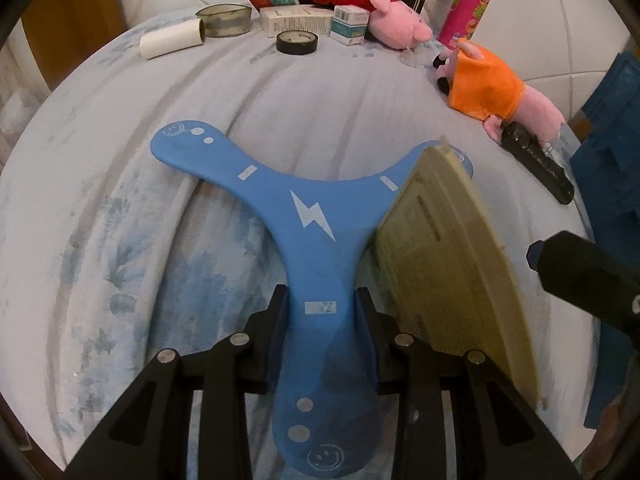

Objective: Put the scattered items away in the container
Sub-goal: 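Close the left tool on the boomerang while the right tool lifts and grips the booklet edge, then lift the boomerang with the left tool and the booklet with the right tool toward the crate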

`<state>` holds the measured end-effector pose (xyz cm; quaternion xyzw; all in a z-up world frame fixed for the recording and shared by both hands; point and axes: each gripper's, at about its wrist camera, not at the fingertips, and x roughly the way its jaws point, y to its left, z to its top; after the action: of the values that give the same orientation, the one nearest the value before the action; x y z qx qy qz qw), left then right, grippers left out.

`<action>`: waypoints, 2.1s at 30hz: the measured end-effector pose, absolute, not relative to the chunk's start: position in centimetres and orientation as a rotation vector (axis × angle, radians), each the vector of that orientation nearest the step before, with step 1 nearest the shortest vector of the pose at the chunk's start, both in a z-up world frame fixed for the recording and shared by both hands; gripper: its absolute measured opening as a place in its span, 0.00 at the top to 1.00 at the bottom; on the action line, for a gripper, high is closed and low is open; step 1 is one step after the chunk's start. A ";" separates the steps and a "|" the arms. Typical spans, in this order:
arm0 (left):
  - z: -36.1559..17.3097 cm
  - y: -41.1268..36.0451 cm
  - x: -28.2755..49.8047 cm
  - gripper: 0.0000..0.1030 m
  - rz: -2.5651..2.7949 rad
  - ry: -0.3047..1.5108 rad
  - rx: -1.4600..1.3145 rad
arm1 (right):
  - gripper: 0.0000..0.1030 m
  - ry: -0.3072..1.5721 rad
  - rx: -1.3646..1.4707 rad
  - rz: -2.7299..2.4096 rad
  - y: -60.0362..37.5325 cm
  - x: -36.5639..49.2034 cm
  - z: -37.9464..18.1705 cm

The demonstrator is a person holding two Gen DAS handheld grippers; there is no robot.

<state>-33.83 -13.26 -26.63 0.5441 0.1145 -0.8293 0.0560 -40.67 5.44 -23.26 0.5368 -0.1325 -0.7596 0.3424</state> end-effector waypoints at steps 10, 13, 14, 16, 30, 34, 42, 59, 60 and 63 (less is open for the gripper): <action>-26.0 -13.5 -33.5 0.69 -2.556 0.338 1.653 | 0.33 -0.235 1.367 -1.996 3.1 -38.1 -21.2; -26.0 -13.3 -33.3 0.69 -2.568 0.335 1.660 | 0.40 -0.165 1.397 -1.985 1.8 -37.4 -21.9; -25.9 -13.2 -33.2 0.69 -2.573 0.333 1.660 | 0.42 -0.144 1.403 -1.990 1.6 -37.3 -22.1; -26.0 -13.1 -33.0 0.69 -2.574 0.318 1.661 | 0.45 -0.105 1.433 -2.010 1.4 -37.3 -22.8; -26.7 -14.5 -31.5 0.69 -2.514 0.194 1.657 | 0.69 -0.015 1.520 -2.041 1.3 -36.2 -25.1; -26.7 -15.7 -31.2 0.69 -2.510 0.209 1.658 | 0.69 -0.005 1.488 -2.089 0.7 -35.7 -24.7; -26.4 -17.1 -30.5 0.69 -2.562 0.208 1.666 | 0.88 -0.033 1.497 -2.187 0.8 -34.8 -24.2; -25.8 -18.3 -28.0 0.69 -2.605 0.193 1.655 | 0.89 -0.051 1.474 -2.218 -1.5 -31.8 -23.8; -25.5 -18.4 -27.9 0.69 -2.609 0.198 1.644 | 0.89 -0.037 1.455 -2.221 -1.7 -31.6 -23.3; -24.0 -18.4 -27.4 0.69 -2.630 0.196 1.602 | 0.89 -0.015 1.400 -2.235 -1.9 -31.2 -21.5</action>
<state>-27.38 -18.39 -24.04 0.5189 0.0635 -0.8520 0.0280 -31.17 -1.93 -21.49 0.5140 -0.0054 -0.8207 0.2493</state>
